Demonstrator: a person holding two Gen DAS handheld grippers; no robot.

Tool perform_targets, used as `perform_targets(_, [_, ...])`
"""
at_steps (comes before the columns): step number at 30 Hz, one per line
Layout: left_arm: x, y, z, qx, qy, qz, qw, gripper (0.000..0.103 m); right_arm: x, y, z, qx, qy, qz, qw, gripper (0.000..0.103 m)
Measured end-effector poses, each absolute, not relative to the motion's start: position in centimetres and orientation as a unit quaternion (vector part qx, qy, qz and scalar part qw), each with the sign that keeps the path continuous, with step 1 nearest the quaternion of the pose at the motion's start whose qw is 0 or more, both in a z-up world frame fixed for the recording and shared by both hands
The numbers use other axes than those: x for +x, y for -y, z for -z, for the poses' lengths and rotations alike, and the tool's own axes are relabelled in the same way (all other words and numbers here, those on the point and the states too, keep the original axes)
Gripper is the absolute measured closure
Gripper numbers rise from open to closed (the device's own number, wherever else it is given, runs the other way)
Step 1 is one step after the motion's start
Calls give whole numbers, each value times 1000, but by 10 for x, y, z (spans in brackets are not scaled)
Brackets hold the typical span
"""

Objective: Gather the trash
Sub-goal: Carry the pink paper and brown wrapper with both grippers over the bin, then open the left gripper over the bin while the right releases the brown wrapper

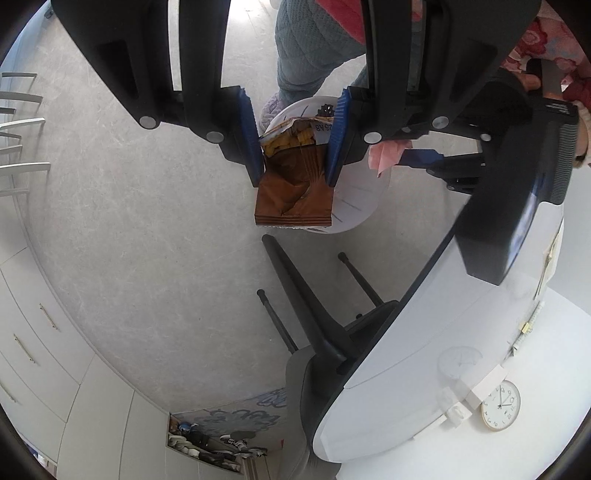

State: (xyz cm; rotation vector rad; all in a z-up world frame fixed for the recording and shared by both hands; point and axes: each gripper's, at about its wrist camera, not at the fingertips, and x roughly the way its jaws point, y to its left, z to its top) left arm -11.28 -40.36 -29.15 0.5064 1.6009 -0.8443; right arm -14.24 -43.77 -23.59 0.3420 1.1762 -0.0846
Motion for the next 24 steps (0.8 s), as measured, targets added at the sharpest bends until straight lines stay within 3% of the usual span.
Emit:
perform_targets(3, [-121, 408, 288, 240, -669, 366, 600, 50, -144, 439, 237, 163, -552, 41, 817, 67])
perform_targets(6, [-124, 411, 280, 244, -659, 374, 606, 42, -142, 440, 240, 166, -554, 43, 814, 67])
perform_targets(16, [-118, 405, 263, 249, -650, 365, 618, 40, -141, 442, 246, 173, -555, 49, 812, 67])
perform_targets(21, [-114, 387, 230, 261, -596, 335, 681, 40, -139, 439, 254, 175, -556, 40, 811, 67])
perform_targets(24, [-111, 368, 201, 246, -570, 320, 716, 27, -134, 427, 271, 188, -564, 14, 804, 67])
